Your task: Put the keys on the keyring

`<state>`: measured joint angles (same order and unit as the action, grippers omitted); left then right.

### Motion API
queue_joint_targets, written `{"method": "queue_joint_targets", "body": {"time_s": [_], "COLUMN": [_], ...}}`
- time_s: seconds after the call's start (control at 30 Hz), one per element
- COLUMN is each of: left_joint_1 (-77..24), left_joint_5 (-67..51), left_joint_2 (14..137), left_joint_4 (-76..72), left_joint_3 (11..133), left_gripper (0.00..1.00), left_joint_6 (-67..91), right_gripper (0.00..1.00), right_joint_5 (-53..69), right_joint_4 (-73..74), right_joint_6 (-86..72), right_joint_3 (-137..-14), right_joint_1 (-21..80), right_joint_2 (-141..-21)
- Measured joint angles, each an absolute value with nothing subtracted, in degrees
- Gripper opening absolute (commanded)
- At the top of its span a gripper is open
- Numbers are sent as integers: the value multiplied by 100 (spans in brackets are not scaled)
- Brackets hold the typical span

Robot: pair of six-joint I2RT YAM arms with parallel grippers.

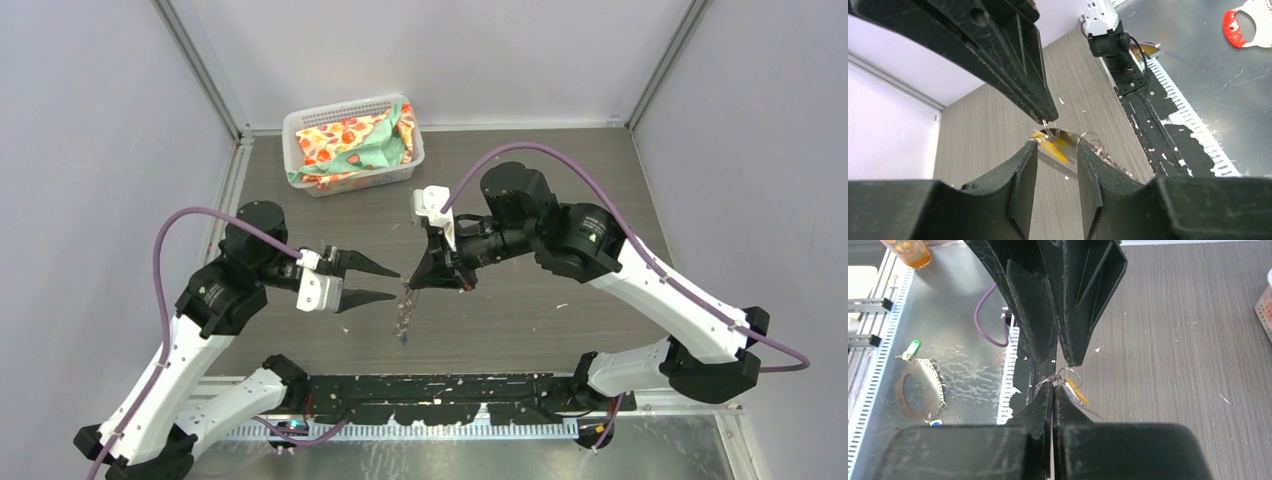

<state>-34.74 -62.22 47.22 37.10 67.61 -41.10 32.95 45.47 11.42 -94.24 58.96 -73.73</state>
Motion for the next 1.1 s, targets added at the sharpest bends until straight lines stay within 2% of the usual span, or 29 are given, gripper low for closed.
{"method": "queue_joint_targets", "body": {"time_s": [0.33,0.57,0.77,1.1], "left_joint_1": [-3474,-3474,-3476,-3481], "left_joint_5": [-6254,-6296,-6429,-6208], "left_joint_2": [4742,4622,4567,3450], "left_joint_4": [3798,4156,4359,2720], "left_joint_3": [6768,6766,6755,5258], "left_gripper": [34,31,35,40], "left_joint_6": [-4307,-5009,-5461,-5822], "right_gripper": [1,1,1,1], "right_joint_5": [3675,3907,4073,4313], "right_joint_4": [4906,5140,5218,5238], "right_joint_6": [1181,1205,1208,1179], "right_joint_3": [-9751,-9918,-10064,-10084], "right_joint_1": [5826,5782,5763,5686], "right_joint_2": [-7819,-7929,-8053,-8160]}}
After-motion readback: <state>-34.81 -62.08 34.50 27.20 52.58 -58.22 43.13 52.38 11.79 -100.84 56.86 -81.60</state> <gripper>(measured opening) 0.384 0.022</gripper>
